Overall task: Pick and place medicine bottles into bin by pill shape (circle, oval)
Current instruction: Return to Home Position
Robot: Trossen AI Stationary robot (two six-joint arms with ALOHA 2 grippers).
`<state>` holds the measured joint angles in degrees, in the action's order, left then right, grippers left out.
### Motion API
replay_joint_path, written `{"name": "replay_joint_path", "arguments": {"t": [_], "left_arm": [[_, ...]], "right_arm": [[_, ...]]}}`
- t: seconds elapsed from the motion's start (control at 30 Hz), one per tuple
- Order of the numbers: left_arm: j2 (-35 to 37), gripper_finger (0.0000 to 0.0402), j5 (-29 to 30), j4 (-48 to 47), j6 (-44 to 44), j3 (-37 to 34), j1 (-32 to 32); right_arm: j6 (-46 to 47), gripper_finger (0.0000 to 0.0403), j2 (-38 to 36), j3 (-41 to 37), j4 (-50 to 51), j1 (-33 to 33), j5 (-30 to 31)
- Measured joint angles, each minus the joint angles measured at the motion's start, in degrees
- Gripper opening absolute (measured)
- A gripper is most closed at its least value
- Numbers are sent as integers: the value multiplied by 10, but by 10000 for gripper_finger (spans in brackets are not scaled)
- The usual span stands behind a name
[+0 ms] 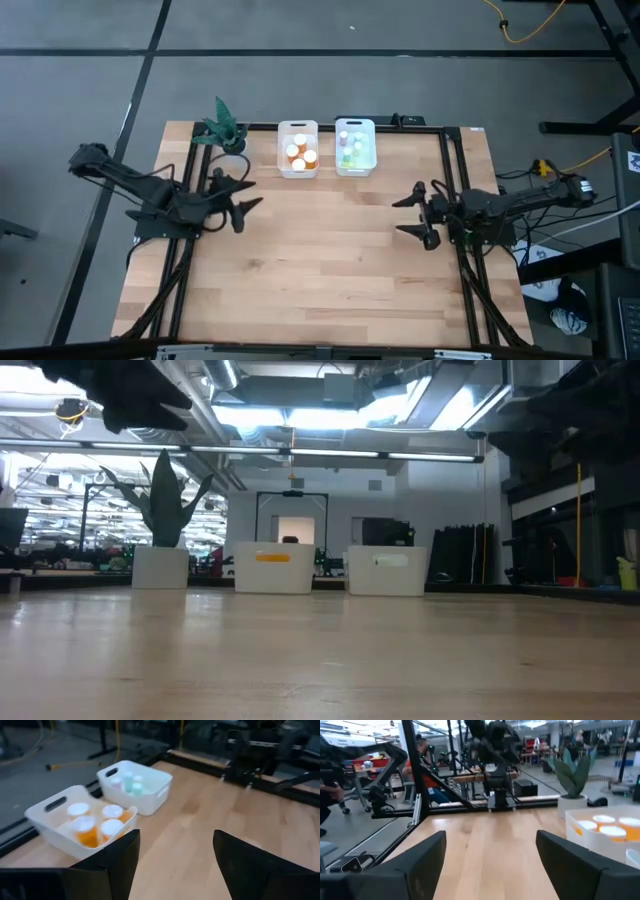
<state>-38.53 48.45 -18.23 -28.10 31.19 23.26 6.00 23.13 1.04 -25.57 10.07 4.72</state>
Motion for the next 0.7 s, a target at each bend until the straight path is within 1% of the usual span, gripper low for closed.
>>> {"name": "replay_joint_path", "arguments": {"t": [0.07, 0.2, 0.27, 0.37, 0.47, 0.53, 0.7], "left_arm": [[7, 244, 1, 56, 27, -36, 7], [28, 244, -1, 144, 53, -113, 16], [42, 244, -3, 207, 71, -153, 15], [68, 244, -30, 297, 125, -212, 9], [103, 244, -57, 374, 179, -253, 0], [129, 244, -71, 387, 207, -272, -8], [195, 244, -111, 385, 224, -302, -33]], "right_arm": [[-5, 310, -9, 0, 7, 0, -1], [-6, 310, -18, 0, 39, 0, 0], [-8, 310, -20, 0, 52, 0, 1], [-19, 310, -20, 0, 52, 0, 1], [-20, 310, -20, 0, 53, 0, 1], [-23, 310, -20, 0, 53, 0, 1], [-48, 310, -20, 0, 53, -1, 2]]}}
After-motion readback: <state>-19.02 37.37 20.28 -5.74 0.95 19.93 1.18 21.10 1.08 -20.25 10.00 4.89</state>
